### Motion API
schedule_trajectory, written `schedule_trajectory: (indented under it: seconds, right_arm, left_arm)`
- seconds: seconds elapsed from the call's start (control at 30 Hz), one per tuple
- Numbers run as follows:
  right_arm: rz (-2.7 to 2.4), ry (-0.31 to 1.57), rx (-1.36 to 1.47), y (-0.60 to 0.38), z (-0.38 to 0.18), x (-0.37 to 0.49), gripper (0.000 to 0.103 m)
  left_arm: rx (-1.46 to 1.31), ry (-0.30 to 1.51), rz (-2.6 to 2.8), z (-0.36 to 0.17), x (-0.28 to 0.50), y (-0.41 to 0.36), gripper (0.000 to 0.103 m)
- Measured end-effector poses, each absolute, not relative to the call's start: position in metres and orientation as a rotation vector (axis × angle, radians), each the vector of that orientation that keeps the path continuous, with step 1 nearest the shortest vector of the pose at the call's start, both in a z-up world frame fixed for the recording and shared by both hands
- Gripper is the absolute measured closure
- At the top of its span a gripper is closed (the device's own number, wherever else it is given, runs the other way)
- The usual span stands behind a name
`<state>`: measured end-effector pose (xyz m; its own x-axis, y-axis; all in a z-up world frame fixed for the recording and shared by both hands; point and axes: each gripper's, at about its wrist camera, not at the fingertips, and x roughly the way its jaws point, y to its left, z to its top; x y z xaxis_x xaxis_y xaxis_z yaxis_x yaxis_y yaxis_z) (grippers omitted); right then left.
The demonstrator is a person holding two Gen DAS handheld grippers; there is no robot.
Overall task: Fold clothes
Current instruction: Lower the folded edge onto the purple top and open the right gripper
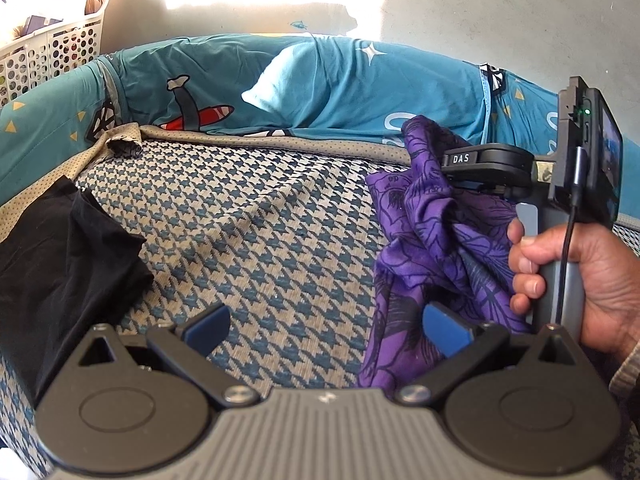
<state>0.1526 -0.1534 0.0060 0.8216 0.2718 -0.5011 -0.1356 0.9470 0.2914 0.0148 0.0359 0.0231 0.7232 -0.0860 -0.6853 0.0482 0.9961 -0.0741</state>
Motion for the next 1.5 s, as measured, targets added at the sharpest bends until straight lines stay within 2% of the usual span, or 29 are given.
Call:
schedule_trajectory:
  seconds: [0.3, 0.47, 0.53, 0.6, 0.8, 1.03, 1.1, 1.5]
  right_arm:
    - [0.192, 0.635, 0.264, -0.145, -0.017, 0.171, 0.079]
    - [0.198, 0.632, 0.255, -0.142, -0.011, 0.174, 0.078]
    - [0.2, 0.638, 0.295, -0.149, -0.004, 0.173, 0.074]
    - [0.202, 0.634, 0.34, -0.159, 0.004, 0.171, 0.066]
    - [0.215, 0.597, 0.321, -0.179, 0.035, 0.143, 0.061]
    - [0.246, 0.659, 0.267, -0.189, 0.033, 0.101, 0.059]
    - [0.262, 0.668, 0.267, -0.19, 0.028, 0.095, 0.053]
    - [0.341, 0.737, 0.241, -0.178, 0.004, 0.099, 0.053]
  left_arm:
    - [-0.069, 0.763, -0.071, 0.024, 0.016, 0.037, 0.0]
    - [-0.07, 0.764, -0.054, 0.023, 0.02, 0.038, 0.0]
    - [-0.071, 0.758, -0.042, 0.024, 0.02, 0.04, 0.0]
    - [-0.077, 0.752, -0.032, 0.025, 0.021, 0.042, 0.0]
    - [-0.087, 0.737, -0.014, 0.028, 0.023, 0.042, 0.0]
    - [-0.098, 0.726, 0.0, 0.031, 0.024, 0.04, 0.0]
    - [-0.092, 0.723, 0.002, 0.032, 0.023, 0.039, 0.0]
    - [-0.075, 0.73, 0.023, 0.03, 0.027, 0.038, 0.0]
